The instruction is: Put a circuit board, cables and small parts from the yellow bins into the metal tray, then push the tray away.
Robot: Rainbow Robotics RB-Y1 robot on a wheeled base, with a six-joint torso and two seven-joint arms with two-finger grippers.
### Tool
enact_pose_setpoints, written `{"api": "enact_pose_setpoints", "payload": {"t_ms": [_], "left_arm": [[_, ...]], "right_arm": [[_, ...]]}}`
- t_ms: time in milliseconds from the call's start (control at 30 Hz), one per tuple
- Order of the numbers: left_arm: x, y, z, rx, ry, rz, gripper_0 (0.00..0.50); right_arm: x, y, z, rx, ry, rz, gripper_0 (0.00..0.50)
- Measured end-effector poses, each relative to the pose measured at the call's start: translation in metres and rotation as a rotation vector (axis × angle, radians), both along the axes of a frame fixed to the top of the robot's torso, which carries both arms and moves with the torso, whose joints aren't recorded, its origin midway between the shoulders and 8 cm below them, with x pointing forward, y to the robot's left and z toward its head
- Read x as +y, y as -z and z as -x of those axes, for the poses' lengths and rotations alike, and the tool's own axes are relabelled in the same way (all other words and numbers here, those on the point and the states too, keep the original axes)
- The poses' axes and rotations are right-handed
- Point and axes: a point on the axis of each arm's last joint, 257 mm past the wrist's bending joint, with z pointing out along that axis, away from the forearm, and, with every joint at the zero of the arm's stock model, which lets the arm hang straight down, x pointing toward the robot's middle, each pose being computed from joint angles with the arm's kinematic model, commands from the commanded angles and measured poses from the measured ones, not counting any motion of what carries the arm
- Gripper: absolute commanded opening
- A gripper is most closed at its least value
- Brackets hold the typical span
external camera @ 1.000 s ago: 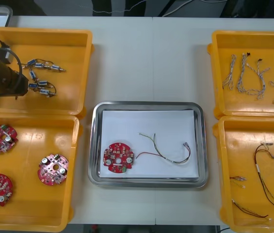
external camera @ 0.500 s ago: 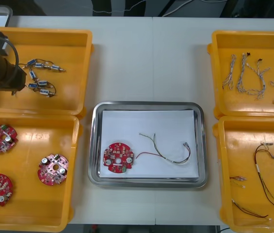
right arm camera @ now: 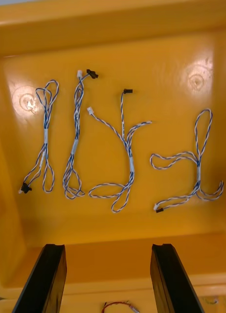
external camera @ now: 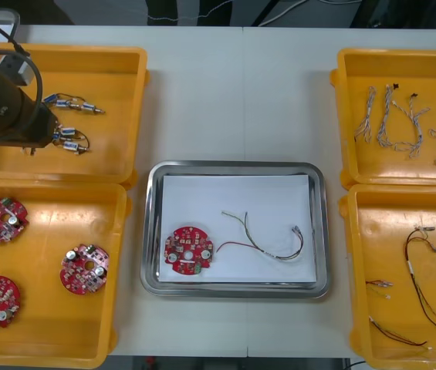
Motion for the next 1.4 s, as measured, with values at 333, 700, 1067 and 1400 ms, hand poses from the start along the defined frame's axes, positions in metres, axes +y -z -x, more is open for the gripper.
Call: {"api": "enact_pose_setpoints", "payload": {"t_ms": [333, 700, 1067, 1400], "left_arm": [[-0.047, -0.020, 0.020, -0.059, 0.003, 0.037, 0.000], [-0.131, -0.003, 0.033, -0.043, 0.018, 0.103, 0.000], [-0.209, 0.007, 0.038, -0.052, 0.006, 0.152, 0.000], [-0.234, 0.054, 0.043, -0.006, 0.048, 0.064, 0.000]], "right_arm": [[-0.016, 0.010, -0.025, -0.054, -0.070, 0.058, 0.500], [-0.018, 0.030, -0.052, -0.089, -0.036, 0.050, 0.500], [-0.023, 0.052, -0.066, -0.106, -0.025, 0.085, 0.500], [-0.035, 0.075, -0.070, -0.104, -0.027, 0.093, 0.500]]}}
